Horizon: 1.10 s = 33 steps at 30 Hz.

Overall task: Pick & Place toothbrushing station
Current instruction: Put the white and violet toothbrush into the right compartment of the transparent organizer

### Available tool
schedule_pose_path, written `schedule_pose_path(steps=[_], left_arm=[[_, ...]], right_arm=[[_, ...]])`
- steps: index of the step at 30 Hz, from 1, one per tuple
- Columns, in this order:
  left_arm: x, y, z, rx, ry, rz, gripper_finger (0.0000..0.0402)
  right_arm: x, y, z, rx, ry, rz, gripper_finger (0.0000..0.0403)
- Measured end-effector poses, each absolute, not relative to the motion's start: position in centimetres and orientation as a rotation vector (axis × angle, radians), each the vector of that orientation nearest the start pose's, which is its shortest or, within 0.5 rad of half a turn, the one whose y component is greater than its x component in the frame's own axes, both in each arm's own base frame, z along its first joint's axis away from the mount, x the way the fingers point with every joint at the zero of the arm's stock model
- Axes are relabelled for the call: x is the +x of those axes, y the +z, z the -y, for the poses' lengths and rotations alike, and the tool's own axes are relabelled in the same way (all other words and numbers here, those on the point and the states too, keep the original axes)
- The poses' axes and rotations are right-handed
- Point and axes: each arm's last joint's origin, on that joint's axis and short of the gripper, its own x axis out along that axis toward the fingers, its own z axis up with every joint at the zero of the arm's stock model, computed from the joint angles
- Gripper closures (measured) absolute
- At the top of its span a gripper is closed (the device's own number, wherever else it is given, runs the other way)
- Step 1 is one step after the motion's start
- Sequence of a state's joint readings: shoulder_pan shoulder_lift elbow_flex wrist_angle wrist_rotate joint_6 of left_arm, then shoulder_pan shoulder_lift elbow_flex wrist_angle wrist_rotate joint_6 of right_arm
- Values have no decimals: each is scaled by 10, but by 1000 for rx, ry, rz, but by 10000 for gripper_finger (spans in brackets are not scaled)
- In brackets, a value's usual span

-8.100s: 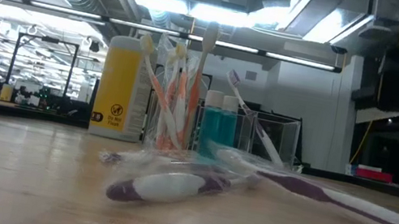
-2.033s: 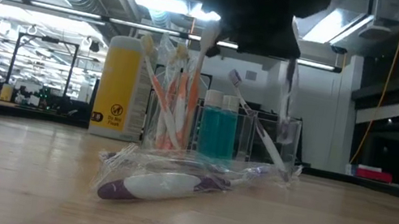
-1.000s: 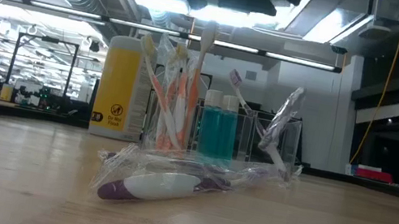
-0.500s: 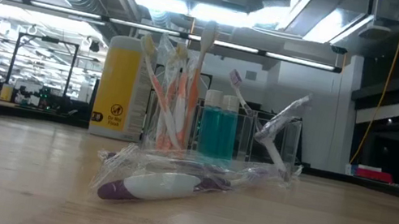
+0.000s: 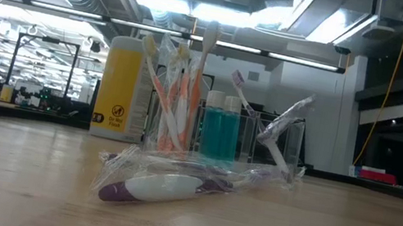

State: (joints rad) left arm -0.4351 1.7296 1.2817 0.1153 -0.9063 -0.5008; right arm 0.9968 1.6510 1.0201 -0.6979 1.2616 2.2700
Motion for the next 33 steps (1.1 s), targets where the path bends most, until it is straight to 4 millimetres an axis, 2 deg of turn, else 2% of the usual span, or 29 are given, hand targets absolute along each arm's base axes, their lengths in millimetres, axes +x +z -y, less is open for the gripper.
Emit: schedule_pose_path(steps=[4,10,17,23,33], left_arm=[[358,293,156,-297,488,-121,308],[346,309,175,-298,489,-78,309],[326,333,189,-271,532,-20,309],[310,346,196,-269,561,12,309],[305,351,199,-294,565,41,310]], right_arm=[[188,179,-208,1117,-620,30,278],[178,167,-163,1221,-684,5,280],[169,155,-109,1263,-820,-14,287],[175,151,-85,1275,-920,-73,287],[197,152,-50,1381,-1030,-66,288]])
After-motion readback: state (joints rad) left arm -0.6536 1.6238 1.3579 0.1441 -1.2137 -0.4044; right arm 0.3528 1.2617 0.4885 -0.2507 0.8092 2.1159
